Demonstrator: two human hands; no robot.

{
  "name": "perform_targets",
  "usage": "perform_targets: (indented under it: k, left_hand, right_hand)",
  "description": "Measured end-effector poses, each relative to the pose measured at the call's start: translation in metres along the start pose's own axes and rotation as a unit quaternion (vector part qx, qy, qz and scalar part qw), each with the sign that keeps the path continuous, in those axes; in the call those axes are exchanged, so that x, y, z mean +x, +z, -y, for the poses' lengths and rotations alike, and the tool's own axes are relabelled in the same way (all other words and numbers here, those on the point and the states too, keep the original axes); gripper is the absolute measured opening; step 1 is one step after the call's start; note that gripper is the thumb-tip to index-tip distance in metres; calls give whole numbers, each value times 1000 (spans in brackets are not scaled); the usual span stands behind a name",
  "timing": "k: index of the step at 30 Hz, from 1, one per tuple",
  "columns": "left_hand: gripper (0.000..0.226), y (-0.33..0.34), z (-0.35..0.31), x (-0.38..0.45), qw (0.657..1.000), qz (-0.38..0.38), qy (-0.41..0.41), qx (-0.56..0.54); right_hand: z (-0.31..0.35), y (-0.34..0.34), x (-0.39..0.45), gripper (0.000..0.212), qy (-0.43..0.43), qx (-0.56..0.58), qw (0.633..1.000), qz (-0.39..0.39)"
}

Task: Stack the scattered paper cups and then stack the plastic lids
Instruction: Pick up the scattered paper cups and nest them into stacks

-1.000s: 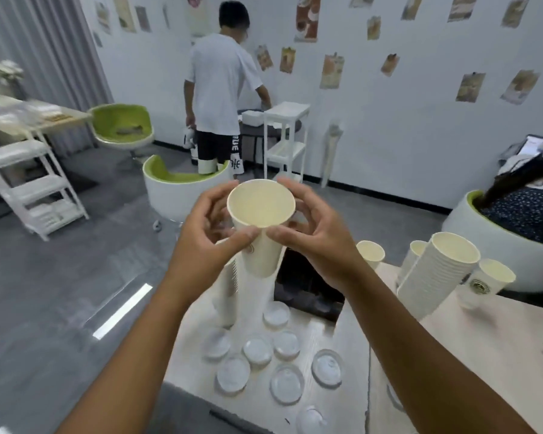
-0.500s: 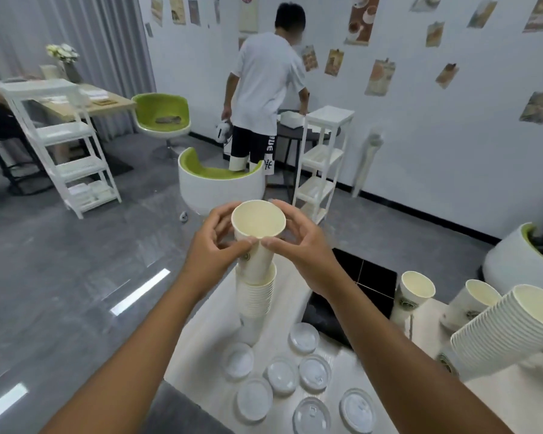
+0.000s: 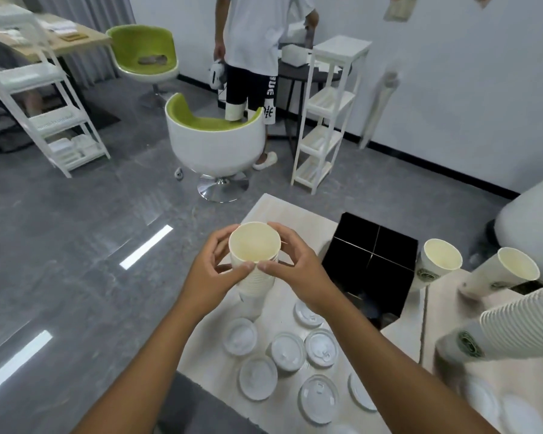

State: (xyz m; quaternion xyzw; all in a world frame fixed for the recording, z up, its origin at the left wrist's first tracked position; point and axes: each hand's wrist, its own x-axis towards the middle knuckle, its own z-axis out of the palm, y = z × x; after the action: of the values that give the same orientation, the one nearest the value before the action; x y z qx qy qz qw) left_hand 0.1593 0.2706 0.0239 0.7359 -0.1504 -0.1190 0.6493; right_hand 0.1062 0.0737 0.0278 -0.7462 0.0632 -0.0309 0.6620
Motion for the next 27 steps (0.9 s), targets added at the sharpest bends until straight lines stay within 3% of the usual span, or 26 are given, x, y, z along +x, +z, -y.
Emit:
perform_targets:
  k: [4, 10, 18, 22, 27]
  left_hand:
    - [67, 3, -7, 1, 1000, 5, -1, -4]
    - [92, 10, -23, -9, 1000, -18, 8, 24]
    - [86, 31, -54, -18, 992, -62, 50, 102]
    - [84, 49, -70, -23, 979, -83, 116, 143]
    - [78, 113, -105, -45, 977, -35, 186, 102]
  right_hand:
    - [5, -4, -2, 69, 9, -5, 1000, 3]
    - [17, -24, -25, 89, 25, -29, 999, -23]
    - [39, -63, -69, 78, -14, -37, 998, -55]
    - [44, -87, -99, 74, -27, -47, 995, -85]
    - [49, -131, -148, 75, -39, -40, 988, -142]
